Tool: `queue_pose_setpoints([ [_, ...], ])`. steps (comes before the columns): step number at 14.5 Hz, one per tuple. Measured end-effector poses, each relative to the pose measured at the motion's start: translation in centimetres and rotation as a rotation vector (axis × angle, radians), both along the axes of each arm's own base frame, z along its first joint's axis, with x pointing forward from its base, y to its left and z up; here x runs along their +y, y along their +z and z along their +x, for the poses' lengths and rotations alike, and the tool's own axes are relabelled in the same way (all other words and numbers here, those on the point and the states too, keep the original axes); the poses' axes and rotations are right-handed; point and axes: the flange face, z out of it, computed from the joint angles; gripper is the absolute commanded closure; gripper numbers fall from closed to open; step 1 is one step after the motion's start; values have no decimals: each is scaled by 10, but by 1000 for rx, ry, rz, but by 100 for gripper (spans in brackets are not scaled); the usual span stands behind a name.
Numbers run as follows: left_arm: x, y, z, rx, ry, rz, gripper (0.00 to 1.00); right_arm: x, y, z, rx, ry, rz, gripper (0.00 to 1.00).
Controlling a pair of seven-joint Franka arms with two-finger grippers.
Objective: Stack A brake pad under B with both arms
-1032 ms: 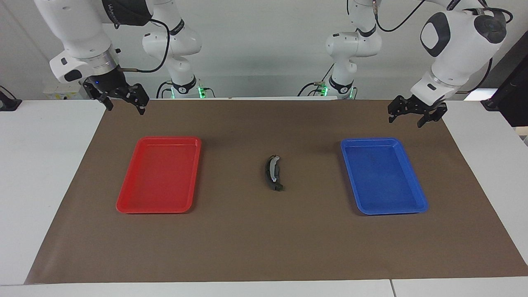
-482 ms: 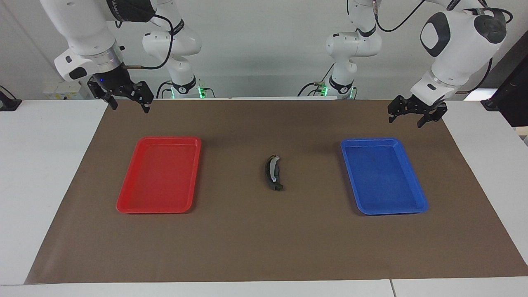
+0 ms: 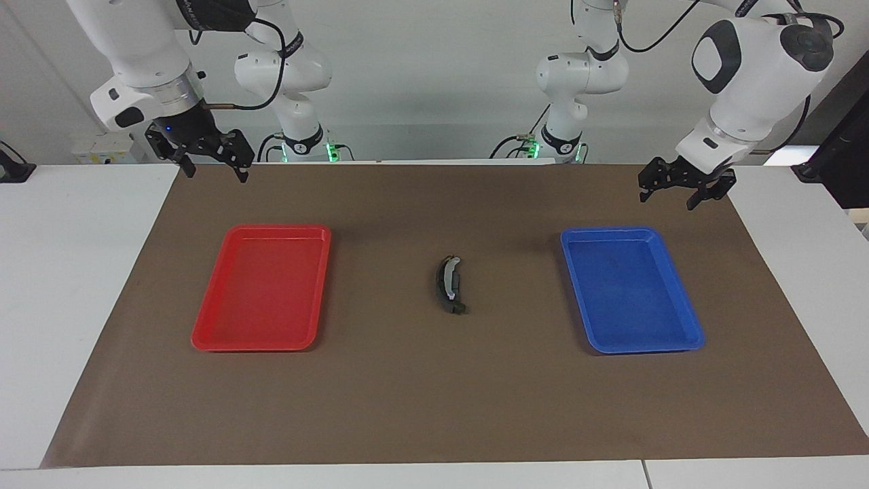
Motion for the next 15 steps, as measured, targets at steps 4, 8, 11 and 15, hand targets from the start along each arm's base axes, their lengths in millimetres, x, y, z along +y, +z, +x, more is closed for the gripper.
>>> queue_pose_setpoints([
  [4, 0, 0, 0, 0, 0, 0, 0, 7, 0, 0, -1, 14, -5, 0],
  [8, 0, 0, 0, 0, 0, 0, 0, 3, 0, 0, 0, 10, -5, 0],
  [11, 0, 0, 0, 0, 0, 0, 0, 3, 0, 0, 1, 24, -4, 0],
  [15, 0, 0, 0, 0, 0, 0, 0, 2, 0, 0, 1, 24, -4, 0],
])
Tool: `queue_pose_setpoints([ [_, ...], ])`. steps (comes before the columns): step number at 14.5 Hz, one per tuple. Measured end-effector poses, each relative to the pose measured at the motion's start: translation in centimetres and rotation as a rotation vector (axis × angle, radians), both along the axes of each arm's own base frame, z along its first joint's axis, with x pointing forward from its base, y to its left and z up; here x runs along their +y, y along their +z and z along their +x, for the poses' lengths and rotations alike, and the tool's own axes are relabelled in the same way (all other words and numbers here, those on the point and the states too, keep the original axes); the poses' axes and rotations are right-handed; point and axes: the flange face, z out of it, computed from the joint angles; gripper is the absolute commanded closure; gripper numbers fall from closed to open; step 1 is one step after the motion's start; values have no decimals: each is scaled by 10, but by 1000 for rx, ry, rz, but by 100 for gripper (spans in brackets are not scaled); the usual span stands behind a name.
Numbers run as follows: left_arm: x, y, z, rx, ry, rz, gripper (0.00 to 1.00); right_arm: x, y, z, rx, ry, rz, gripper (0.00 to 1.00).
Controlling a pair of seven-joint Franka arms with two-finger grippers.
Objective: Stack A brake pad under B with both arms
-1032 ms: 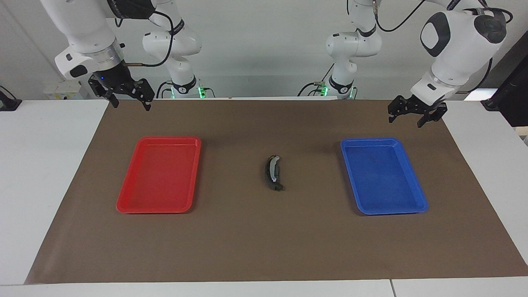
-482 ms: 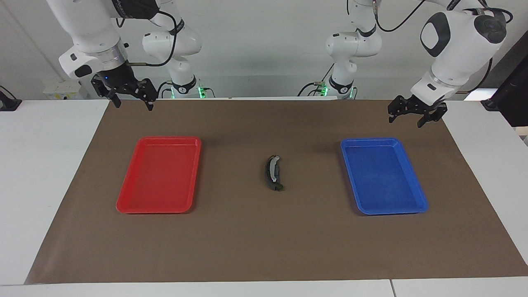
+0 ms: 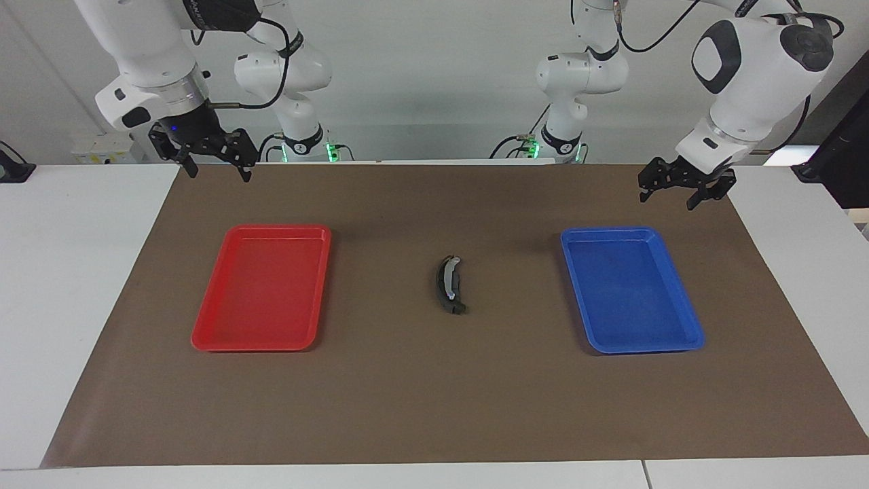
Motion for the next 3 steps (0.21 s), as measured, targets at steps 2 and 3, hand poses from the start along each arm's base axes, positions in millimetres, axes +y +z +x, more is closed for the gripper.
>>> queue_pose_setpoints([
  [2, 0, 0, 0, 0, 0, 0, 0, 0, 0, 0, 2, 0, 0, 0],
  [3, 0, 0, 0, 0, 0, 0, 0, 0, 0, 0, 2, 0, 0, 0],
])
